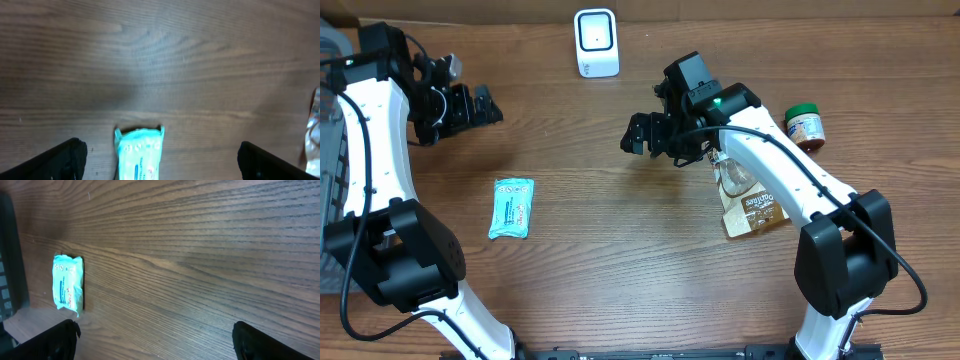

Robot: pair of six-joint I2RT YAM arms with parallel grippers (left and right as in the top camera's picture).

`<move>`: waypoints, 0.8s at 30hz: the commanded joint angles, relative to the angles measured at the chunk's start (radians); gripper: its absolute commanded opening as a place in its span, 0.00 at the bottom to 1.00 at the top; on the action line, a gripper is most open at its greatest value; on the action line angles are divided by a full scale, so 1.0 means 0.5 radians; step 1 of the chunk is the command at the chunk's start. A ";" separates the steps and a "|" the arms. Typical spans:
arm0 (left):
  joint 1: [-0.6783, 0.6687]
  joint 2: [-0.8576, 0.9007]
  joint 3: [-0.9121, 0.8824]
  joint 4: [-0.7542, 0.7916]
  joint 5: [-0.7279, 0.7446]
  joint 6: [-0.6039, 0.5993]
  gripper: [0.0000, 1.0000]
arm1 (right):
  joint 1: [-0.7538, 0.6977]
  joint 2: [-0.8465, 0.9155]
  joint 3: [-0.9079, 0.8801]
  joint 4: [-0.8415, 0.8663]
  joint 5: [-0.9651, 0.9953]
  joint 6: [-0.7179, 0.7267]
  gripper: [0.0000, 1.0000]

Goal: Scan the item barcode

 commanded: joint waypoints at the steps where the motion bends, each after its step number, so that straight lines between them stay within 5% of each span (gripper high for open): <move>1: 0.005 -0.049 0.033 0.005 0.060 -0.224 1.00 | 0.002 0.001 -0.016 0.014 0.050 0.033 0.98; 6: 0.005 -0.049 0.031 -0.041 0.051 -0.279 1.00 | 0.002 0.001 -0.016 0.014 0.051 0.031 1.00; 9: 0.002 -0.049 -0.004 -0.117 -0.014 -0.241 0.40 | 0.002 0.001 -0.016 0.014 0.060 0.020 1.00; 10: -0.004 -0.049 -0.028 -0.137 -0.111 -0.296 0.04 | 0.002 0.001 -0.016 0.014 0.063 0.018 1.00; 15: -0.063 -0.049 -0.265 -0.101 -0.719 -0.710 0.04 | 0.002 0.001 -0.032 0.014 0.102 0.017 1.00; 24: -0.098 -0.049 -0.858 0.200 -1.052 -0.974 0.04 | 0.002 0.002 -0.077 0.030 0.148 0.018 1.00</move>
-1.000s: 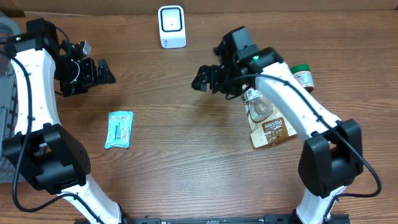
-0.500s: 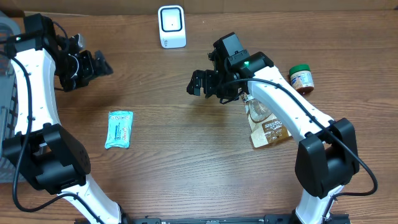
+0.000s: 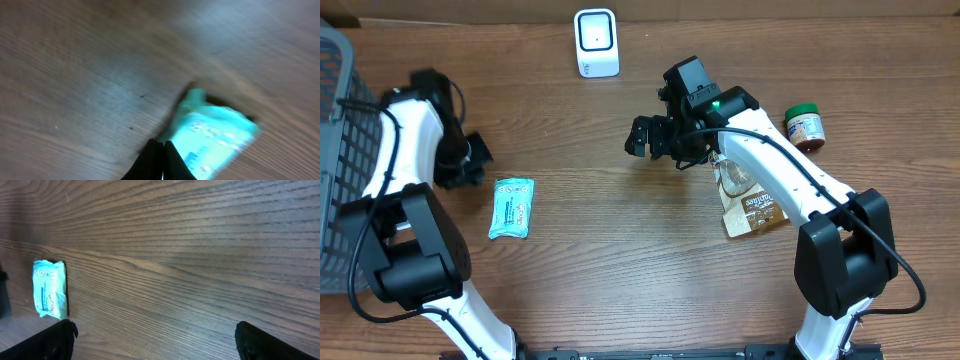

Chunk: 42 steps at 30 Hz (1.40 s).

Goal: Scan the item barcode

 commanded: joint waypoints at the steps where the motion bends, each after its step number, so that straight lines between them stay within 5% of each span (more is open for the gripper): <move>1: 0.000 -0.047 -0.172 0.075 -0.230 -0.175 0.04 | 0.000 0.002 -0.019 0.024 0.035 -0.006 1.00; 10: -0.113 -0.047 -0.388 0.111 -0.037 -0.173 0.04 | 0.000 0.002 -0.019 0.028 0.034 -0.005 1.00; 23: -0.775 -0.047 -0.734 0.687 0.436 -0.204 0.04 | -0.001 0.002 -0.019 0.012 0.035 -0.006 1.00; 29: -0.958 -0.047 -0.556 0.657 0.428 -0.179 0.04 | -0.001 0.002 -0.019 -0.024 0.035 -0.006 1.00; 42: -0.787 -0.063 0.213 0.158 0.314 0.060 0.04 | 0.045 0.063 -0.020 -0.031 0.032 0.023 0.95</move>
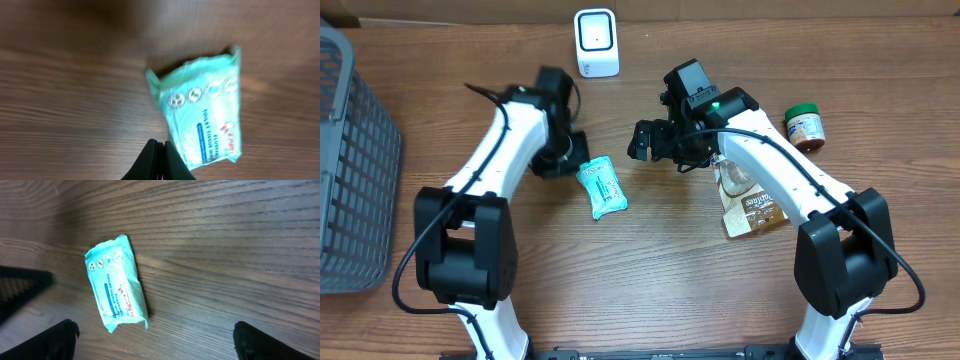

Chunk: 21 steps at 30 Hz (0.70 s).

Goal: Scan the item barcode

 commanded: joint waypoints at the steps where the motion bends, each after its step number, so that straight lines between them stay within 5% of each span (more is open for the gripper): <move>1: 0.069 -0.002 0.205 -0.020 -0.033 0.188 0.04 | 0.050 0.077 -0.013 0.027 0.019 0.050 0.94; 11: 0.008 0.034 0.204 0.225 0.361 1.202 0.04 | 0.043 0.196 -0.012 0.005 -0.085 0.214 0.76; 21: -0.189 0.253 0.204 0.147 0.436 1.566 0.04 | -0.220 0.196 -0.012 -0.065 -0.062 0.198 0.82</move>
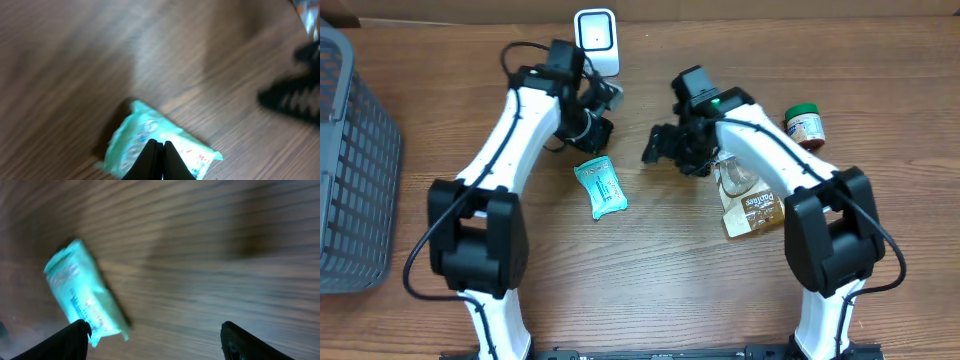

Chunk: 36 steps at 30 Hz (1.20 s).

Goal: Scan the item barcode

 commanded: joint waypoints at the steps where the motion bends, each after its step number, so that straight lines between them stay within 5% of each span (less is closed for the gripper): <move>1: -0.063 0.143 -0.026 0.005 0.066 0.243 0.04 | -0.101 -0.004 -0.007 -0.008 0.022 -0.001 0.82; 9: -0.092 0.301 -0.026 0.038 -0.024 0.182 0.04 | -0.195 -0.003 -0.007 -0.039 0.030 -0.039 0.87; 14: -0.085 0.304 -0.026 0.017 -0.371 -0.026 0.04 | -0.174 -0.003 -0.007 -0.029 0.033 -0.040 0.89; 24: -0.022 0.303 -0.017 -0.259 -1.084 -0.936 0.04 | -0.171 -0.003 -0.007 -0.045 0.044 -0.048 0.91; 36: 0.284 0.024 0.224 -0.665 -0.330 -0.954 0.04 | -0.177 -0.004 -0.007 -0.035 -0.080 -0.222 0.88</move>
